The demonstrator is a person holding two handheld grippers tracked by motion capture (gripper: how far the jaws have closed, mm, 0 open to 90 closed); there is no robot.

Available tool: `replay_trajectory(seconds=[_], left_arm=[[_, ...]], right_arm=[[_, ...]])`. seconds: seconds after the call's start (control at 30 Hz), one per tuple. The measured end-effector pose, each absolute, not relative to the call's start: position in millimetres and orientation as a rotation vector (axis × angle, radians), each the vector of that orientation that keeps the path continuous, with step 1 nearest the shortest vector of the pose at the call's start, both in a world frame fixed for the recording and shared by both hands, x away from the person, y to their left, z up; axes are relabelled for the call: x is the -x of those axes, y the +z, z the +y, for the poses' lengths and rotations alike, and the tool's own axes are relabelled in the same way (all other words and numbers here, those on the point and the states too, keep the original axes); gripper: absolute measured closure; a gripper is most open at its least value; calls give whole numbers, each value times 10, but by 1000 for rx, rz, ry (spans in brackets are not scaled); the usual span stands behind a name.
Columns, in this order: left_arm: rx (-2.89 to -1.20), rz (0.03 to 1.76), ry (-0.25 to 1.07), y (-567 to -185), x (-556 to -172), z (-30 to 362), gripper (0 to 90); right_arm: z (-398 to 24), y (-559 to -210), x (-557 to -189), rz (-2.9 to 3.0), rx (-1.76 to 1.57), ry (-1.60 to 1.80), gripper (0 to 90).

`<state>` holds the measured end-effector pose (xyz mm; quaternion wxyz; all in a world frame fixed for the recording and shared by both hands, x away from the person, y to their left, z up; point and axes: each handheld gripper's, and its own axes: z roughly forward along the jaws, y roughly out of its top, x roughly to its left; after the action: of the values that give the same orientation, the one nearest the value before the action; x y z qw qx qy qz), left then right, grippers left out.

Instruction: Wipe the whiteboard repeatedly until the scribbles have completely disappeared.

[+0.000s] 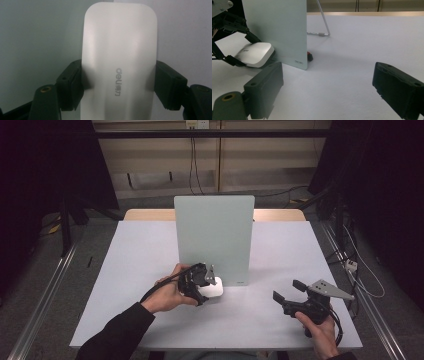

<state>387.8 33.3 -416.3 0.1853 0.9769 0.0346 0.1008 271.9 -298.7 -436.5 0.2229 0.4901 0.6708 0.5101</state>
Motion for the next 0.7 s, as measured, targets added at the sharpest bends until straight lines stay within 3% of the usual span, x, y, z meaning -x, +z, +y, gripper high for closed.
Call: replay_trajectory(seconds=[0.53, 0.7], left_arm=[[-2697, 27, 293, -4155, -3873, -301, 309], [-2682, 7, 283, -4165, -3861, -330, 309]], right_arm=[[-2995, -4362, -2709, 1852, -1351, 1413, 94], [-2993, -4360, -2711, 1853, -1346, 1416, 94]])
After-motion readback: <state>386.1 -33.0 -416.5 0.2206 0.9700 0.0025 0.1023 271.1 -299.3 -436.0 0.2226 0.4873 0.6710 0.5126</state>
